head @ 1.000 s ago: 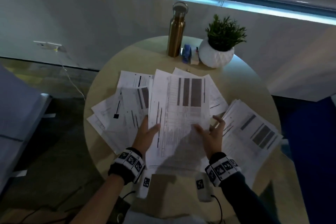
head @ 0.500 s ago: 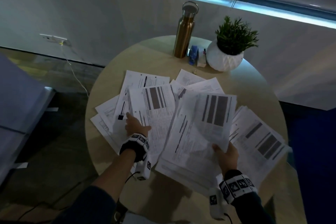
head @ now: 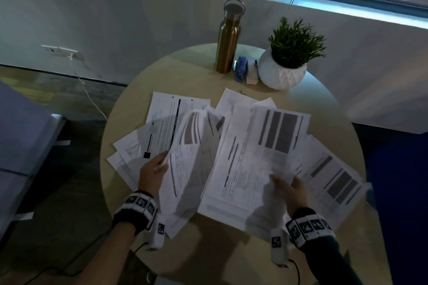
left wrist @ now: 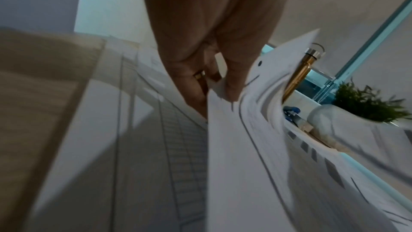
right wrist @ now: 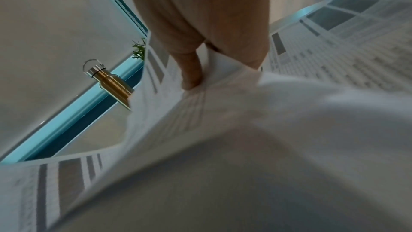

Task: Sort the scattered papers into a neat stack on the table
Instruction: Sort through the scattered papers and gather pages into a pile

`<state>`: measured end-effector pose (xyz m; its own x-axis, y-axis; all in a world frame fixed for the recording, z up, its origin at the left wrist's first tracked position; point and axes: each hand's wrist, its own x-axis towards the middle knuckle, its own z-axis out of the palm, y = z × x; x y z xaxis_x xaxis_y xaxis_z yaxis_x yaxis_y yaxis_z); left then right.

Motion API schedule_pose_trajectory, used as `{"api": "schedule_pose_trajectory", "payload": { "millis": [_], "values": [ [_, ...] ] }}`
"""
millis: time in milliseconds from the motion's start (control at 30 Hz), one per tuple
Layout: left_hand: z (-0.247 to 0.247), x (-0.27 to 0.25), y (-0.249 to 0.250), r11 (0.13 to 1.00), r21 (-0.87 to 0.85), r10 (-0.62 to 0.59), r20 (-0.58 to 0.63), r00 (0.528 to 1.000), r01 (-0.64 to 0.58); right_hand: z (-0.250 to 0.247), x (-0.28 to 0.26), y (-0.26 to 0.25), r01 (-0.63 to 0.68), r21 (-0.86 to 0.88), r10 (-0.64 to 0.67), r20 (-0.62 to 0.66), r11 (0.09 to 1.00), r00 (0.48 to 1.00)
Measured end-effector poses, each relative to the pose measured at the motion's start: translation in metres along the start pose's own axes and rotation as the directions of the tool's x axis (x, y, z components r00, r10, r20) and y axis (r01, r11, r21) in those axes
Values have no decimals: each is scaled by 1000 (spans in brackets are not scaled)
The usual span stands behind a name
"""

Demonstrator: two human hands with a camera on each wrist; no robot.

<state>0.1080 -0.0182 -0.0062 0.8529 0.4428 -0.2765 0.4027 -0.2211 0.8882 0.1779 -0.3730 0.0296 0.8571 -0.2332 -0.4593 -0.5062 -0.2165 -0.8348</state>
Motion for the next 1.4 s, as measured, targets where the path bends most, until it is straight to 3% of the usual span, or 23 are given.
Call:
{"api": "schedule_pose_trajectory", "payload": {
  "millis": [167,300,400,500,600,667,733,800,867,933,1033,1100,1233,1400],
  "values": [
    [-6,3,6,994,20,-104,67,992,103,13,17,13,-58,-121,53,-44,991,998],
    [12,28,20,985,172,-54,224,973,15,17,20,12,14,-393,-22,-16,920,1000],
    [28,48,37,981,195,-77,329,941,12,15,17,9,53,-426,-57,4,903,998],
    [37,59,48,981,194,-72,382,921,-4,5,15,12,11,-307,-20,-28,952,999],
    [42,53,51,991,136,-30,184,982,5,-8,10,16,-68,-94,66,-31,993,997],
    [48,36,55,997,75,-9,55,998,4,-10,3,13,-119,42,118,18,992,993],
    [53,16,59,1000,-25,-8,27,1000,9,-4,-2,9,-133,103,125,83,986,989],
    [60,5,59,994,-76,-73,36,997,75,7,-2,9,-152,88,137,159,984,978],
    [62,-1,60,971,-106,-211,47,976,215,21,-2,12,-164,21,156,203,986,967],
    [61,-7,55,954,-109,-265,133,955,280,33,-4,15,-105,-91,121,201,990,972],
    [60,-24,45,974,83,-226,329,917,211,47,-11,12,11,-204,36,223,979,974],
    [58,-31,45,984,107,-170,297,940,144,48,-14,7,21,-161,20,249,987,968],
    [46,-34,48,991,10,-133,253,958,135,34,-18,-1,-8,-2,8,311,1000,950],
    [33,-39,59,982,-170,-37,245,969,81,13,-25,-19,53,264,-169,438,963,883]
  ]
}}
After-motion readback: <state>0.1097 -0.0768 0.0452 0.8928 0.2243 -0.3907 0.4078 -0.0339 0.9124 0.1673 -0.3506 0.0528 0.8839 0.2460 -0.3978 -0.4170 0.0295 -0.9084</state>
